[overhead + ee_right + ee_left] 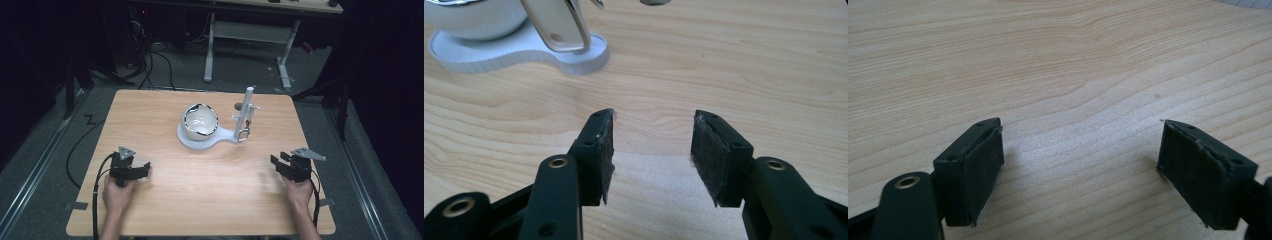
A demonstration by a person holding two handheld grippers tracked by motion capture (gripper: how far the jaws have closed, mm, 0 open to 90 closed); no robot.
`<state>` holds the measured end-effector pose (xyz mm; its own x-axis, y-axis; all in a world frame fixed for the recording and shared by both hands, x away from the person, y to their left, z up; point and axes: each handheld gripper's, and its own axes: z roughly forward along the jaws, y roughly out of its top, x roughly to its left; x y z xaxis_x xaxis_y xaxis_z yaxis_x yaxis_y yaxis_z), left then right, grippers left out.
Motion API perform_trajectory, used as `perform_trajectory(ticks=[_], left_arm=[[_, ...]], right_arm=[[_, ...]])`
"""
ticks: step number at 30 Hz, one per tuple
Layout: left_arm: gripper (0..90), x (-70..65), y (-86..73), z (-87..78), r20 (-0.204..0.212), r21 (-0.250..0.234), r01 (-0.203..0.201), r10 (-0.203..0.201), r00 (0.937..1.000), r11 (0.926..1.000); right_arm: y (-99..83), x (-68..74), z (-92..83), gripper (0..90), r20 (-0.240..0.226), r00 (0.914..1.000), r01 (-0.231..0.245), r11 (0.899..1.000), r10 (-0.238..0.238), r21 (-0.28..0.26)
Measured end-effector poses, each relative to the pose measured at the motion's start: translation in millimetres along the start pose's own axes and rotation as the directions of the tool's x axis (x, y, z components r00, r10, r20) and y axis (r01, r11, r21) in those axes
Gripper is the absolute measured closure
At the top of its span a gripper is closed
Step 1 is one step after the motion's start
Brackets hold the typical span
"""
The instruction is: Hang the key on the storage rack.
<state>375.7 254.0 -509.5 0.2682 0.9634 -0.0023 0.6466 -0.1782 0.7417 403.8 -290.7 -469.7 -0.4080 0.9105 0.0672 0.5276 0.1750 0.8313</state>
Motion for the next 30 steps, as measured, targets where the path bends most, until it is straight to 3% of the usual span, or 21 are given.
perform_trajectory(ticks=[19, 30], left_arm=[[18.7, 0.1, 0.0, -0.1, 0.000, 0.001, -0.001, 0.001, 1.0000, 1.0000], [18.7, 0.1, 0.0, -0.1, 0.000, 0.001, -0.001, 0.001, 1.0000, 1.0000]], right_arm=[[-14.1, -4.0, 22.7, 48.5, 0.068, 0.9974, 0.017, 0.994, -0.025, 0.108], [-17.5, -1.7, 32.0, 47.1, 0.079, 0.9961, 0.028, 0.989, -0.040, 0.148]])
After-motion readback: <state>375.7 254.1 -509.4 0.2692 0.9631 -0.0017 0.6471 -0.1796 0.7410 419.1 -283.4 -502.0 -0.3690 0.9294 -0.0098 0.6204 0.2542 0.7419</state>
